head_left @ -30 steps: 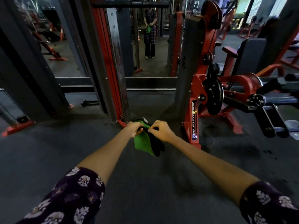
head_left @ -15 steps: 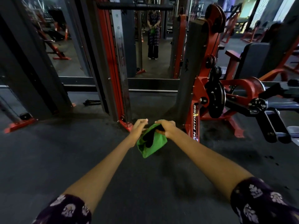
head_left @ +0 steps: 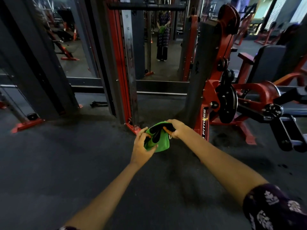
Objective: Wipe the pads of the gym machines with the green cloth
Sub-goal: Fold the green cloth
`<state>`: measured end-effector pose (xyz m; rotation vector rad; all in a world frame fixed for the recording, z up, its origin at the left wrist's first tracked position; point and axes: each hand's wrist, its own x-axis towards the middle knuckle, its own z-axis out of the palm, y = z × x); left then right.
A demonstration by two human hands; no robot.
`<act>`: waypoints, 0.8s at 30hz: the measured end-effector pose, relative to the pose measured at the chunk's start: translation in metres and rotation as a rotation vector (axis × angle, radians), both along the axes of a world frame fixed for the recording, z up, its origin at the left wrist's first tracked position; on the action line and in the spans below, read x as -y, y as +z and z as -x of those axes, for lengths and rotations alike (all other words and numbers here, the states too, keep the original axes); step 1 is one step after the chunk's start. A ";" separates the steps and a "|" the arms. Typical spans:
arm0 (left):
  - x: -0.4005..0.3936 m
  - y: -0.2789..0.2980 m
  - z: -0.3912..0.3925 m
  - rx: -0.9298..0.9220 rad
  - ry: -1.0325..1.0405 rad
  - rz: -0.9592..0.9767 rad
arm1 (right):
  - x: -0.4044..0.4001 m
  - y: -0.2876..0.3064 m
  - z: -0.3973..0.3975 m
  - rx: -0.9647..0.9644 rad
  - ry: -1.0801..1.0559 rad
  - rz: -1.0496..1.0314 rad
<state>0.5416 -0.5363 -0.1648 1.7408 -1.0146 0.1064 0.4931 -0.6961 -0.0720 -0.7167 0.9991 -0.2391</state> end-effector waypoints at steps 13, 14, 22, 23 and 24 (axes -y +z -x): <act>0.015 0.012 -0.012 0.017 -0.037 -0.037 | 0.017 -0.025 0.002 -0.215 0.180 0.335; 0.017 0.011 -0.011 0.013 -0.047 -0.040 | 0.019 -0.029 0.003 -0.318 0.237 0.565; 0.027 0.013 -0.016 -0.032 -0.115 -0.053 | 0.000 -0.020 0.028 0.086 0.779 1.291; 0.027 0.013 -0.017 -0.039 -0.114 -0.062 | 0.000 -0.022 0.029 0.100 0.788 1.234; 0.027 0.013 -0.018 -0.044 -0.109 -0.068 | -0.001 -0.022 0.030 0.125 0.782 1.171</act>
